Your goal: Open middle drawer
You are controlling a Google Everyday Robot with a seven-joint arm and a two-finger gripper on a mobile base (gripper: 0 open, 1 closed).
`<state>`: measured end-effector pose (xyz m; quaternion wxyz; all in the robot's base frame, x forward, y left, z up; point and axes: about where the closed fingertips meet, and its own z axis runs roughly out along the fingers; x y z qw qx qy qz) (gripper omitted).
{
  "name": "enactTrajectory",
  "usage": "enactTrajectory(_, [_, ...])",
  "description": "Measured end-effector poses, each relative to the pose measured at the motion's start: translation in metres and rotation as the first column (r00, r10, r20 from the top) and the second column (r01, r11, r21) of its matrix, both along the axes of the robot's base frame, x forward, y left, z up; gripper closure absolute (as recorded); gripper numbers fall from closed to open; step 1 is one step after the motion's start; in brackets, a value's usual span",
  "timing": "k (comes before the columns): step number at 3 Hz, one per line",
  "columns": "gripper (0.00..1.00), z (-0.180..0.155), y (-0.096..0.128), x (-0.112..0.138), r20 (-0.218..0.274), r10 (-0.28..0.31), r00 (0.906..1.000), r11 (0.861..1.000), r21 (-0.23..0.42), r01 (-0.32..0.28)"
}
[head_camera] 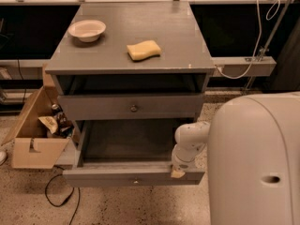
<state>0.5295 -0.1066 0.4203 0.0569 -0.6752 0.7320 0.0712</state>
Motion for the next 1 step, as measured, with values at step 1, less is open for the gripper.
enactTrajectory(1, [0.22,0.0038,-0.0008,0.0015,0.014,0.005,0.9999,1.000,0.010,-0.005])
